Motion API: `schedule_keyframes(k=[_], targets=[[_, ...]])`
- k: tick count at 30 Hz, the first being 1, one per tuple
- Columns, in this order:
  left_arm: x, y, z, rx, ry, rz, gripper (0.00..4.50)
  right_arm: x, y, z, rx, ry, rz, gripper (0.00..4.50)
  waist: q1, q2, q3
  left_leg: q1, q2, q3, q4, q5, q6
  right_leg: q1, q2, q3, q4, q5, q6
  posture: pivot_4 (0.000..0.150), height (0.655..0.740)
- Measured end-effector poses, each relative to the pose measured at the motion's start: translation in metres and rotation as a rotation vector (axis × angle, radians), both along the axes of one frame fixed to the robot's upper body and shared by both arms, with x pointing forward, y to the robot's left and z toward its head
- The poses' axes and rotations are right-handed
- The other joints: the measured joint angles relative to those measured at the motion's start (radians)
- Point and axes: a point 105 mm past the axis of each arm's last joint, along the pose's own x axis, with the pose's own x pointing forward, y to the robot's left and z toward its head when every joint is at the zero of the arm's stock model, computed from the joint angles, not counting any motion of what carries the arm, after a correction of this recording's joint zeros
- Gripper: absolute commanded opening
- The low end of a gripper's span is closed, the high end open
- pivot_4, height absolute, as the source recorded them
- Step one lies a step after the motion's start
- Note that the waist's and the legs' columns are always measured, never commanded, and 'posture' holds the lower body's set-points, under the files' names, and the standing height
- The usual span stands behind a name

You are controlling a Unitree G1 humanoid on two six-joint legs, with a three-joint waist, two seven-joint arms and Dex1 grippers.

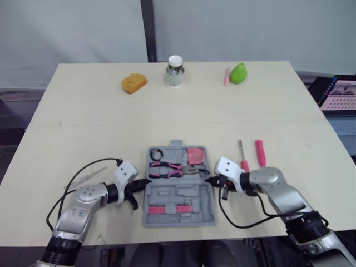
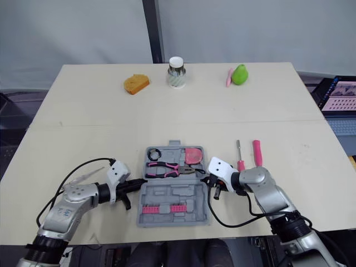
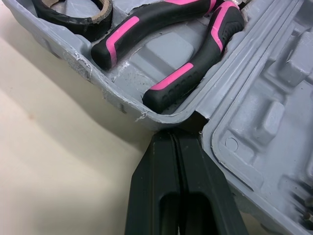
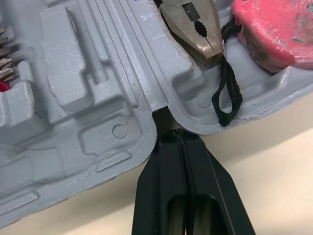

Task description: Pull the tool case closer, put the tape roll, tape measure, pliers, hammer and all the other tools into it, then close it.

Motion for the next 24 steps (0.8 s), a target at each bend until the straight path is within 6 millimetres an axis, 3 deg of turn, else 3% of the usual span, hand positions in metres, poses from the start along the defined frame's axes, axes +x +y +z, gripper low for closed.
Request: schedule_keyframes(k=[12, 24], targets=[[0.000, 0.018, 0.002, 0.035, -0.022, -0.003, 0.00, -0.001, -0.007, -0.001, -0.002, -0.012, 0.011, 0.05, 0.004, 0.000, 0.000, -0.001, 0.000, -0.001, 0.000, 0.000, 0.000, 0.000, 0.000, -0.001, 0.000, 0.000, 0.000, 0.150, 0.7400], [0.002, 0.036, 0.009, 0.031, -0.038, 0.044, 0.00, -0.002, -0.035, 0.005, 0.001, 0.001, -0.040, 0.05, 0.003, 0.000, 0.000, -0.001, 0.000, -0.001, 0.000, 0.000, 0.000, 0.000, 0.000, -0.001, 0.000, 0.000, 0.000, 0.150, 0.7400]])
